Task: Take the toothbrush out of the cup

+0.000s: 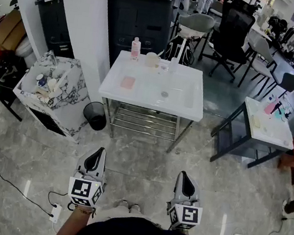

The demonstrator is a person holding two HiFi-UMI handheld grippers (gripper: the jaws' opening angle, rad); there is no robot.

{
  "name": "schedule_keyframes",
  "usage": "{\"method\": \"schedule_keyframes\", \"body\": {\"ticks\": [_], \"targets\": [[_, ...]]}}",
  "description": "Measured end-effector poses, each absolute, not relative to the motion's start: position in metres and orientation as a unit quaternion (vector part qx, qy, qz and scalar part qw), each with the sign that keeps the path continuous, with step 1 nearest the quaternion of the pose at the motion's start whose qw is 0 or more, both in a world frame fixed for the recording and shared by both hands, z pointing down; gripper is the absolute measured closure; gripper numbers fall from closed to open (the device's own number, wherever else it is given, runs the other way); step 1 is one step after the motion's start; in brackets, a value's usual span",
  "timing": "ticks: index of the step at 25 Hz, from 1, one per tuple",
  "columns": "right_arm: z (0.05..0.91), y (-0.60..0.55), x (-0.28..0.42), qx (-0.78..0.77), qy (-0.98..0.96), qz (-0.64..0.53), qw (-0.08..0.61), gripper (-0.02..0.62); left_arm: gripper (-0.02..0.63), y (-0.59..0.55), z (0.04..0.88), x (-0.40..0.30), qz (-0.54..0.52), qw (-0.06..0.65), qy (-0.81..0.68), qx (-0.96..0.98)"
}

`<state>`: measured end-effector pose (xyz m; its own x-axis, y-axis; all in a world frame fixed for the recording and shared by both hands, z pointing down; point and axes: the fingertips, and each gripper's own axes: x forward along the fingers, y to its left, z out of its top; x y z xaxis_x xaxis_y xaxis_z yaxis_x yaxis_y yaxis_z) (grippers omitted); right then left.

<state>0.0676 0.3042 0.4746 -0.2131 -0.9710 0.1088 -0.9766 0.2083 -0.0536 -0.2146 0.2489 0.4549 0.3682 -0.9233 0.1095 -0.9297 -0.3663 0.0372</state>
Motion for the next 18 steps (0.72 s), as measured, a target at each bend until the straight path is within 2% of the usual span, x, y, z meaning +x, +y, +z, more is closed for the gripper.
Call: {"method": "schedule_keyframes", "body": {"ticks": [18], "targets": [[0.4734,0.2943,0.0631,0.616,-0.786,0.055,0.015,0.591,0.603,0.2451,0.4589,-0.2136,0.036,0.054,-0.558,0.828]]}}
